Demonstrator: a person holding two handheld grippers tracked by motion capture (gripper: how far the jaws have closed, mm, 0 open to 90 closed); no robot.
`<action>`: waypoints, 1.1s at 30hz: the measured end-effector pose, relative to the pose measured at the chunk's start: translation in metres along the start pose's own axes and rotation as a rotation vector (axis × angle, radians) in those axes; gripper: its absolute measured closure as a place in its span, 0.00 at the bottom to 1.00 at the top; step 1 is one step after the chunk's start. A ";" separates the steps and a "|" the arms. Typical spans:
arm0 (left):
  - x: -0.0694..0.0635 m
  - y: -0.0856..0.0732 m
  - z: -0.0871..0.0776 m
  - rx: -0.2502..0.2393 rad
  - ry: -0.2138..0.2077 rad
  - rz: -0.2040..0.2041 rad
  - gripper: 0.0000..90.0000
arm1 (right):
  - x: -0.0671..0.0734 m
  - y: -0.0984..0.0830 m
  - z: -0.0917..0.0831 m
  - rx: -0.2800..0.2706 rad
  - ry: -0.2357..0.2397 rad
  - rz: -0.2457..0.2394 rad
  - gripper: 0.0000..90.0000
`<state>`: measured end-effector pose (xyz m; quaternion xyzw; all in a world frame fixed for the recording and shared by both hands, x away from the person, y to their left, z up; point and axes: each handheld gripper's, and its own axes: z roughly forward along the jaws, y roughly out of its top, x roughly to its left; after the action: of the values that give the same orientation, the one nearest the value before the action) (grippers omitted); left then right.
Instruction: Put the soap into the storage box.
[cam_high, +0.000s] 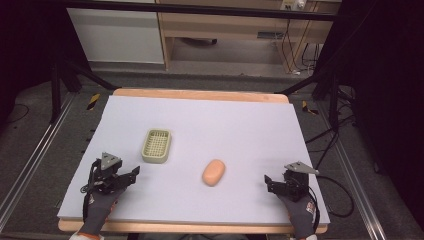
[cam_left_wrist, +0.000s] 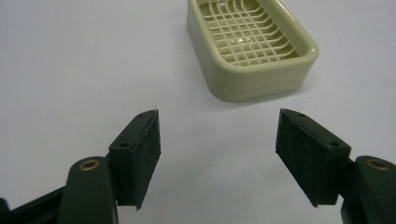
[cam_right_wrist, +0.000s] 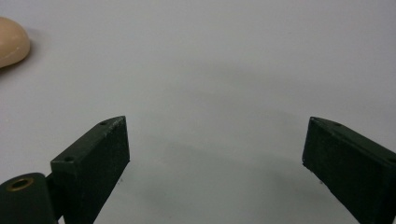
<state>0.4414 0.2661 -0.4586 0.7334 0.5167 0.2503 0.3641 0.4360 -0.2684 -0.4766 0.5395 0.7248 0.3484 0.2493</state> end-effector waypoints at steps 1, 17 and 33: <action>0.000 0.000 0.000 0.000 0.000 0.000 0.33 | 0.000 0.000 0.000 0.000 0.000 0.000 0.08; -0.017 0.004 -0.006 -0.005 -0.049 0.033 0.33 | 0.004 0.000 0.000 0.013 -0.005 -0.005 0.08; -0.039 0.011 -0.009 -0.010 -0.103 0.087 0.31 | 0.005 0.001 -0.001 0.002 -0.007 -0.008 0.08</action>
<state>0.4274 0.2297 -0.4444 0.7652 0.4636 0.2304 0.3828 0.4338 -0.2634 -0.4750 0.5382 0.7264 0.3449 0.2524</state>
